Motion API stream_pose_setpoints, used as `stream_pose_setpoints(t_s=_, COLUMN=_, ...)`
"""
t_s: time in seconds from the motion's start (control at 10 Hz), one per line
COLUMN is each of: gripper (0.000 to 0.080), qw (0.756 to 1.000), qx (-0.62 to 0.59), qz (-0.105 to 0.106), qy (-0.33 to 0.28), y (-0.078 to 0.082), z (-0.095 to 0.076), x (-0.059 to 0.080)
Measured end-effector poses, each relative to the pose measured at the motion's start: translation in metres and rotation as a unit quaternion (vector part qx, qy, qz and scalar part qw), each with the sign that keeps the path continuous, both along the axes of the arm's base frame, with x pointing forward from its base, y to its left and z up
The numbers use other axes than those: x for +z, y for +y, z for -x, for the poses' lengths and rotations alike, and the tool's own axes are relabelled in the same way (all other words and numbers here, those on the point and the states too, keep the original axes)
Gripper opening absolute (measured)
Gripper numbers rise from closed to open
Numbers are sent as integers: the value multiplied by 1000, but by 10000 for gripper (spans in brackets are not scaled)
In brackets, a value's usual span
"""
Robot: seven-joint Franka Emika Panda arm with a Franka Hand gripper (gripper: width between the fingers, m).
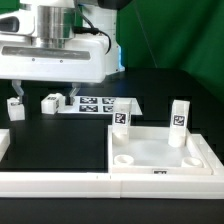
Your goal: Assemble square table
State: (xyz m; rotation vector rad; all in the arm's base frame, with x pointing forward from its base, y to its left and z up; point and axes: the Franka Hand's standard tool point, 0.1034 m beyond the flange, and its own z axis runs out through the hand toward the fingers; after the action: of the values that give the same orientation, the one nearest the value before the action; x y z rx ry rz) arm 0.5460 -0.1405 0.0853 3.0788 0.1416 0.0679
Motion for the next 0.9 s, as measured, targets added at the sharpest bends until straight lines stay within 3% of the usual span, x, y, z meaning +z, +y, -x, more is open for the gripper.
stream_pose_setpoints(t_s=0.4, gripper=649, qw=999, qx=-5, qz=-15, qy=48, y=7, z=8, x=-3)
stream_pose_setpoints(t_s=0.6, gripper=649, qw=987, qx=-50, qz=-33, qy=148, y=0, z=52, x=-18)
stream_pose_setpoints(t_s=0.8, gripper=649, qw=958, qx=-87, qz=-37, qy=270, y=4, z=90, x=-21)
stream_pose_setpoints(t_s=0.9, gripper=649, qw=949, qx=-87, qz=-39, qy=302, y=5, z=87, x=-22)
